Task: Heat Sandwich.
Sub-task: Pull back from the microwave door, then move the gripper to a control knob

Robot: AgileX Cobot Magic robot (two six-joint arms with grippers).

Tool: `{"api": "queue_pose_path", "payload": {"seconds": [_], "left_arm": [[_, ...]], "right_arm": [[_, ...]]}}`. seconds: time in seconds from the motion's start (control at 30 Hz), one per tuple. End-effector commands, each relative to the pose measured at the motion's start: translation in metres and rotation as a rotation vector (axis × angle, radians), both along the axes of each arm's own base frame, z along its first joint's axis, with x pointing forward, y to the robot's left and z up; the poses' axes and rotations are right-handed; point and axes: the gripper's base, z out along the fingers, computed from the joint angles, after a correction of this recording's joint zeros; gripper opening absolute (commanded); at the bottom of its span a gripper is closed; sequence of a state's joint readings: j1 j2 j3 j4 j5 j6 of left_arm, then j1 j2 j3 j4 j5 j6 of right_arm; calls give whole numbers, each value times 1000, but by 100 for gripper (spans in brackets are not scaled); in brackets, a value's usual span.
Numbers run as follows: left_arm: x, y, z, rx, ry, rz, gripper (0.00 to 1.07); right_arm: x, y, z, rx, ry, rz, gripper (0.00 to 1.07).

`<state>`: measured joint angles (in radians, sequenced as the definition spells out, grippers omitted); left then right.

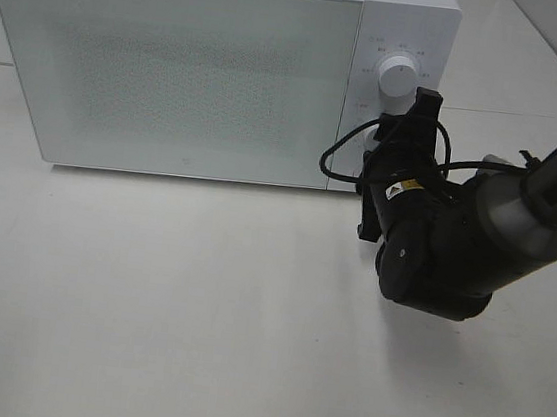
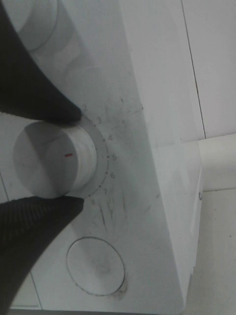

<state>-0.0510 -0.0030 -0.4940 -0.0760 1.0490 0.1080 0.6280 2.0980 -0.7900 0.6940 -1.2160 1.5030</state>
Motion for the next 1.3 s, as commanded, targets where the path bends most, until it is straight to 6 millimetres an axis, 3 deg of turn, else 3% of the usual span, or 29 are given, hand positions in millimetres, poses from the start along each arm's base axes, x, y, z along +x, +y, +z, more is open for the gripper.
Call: {"api": "queue_pose_path", "payload": {"seconds": [0.03, 0.7, 1.3], "left_arm": [[-3, 0, 0, -15, -32, 2, 100], [-3, 0, 0, -16, -32, 3, 100], [-3, 0, 0, -16, -32, 3, 100]], "right_arm": [[5, 3, 18, 114, -161, -10, 25], [7, 7, 21, 35, -177, 18, 25], [7, 2, 19, -19, -163, -25, 36]]}}
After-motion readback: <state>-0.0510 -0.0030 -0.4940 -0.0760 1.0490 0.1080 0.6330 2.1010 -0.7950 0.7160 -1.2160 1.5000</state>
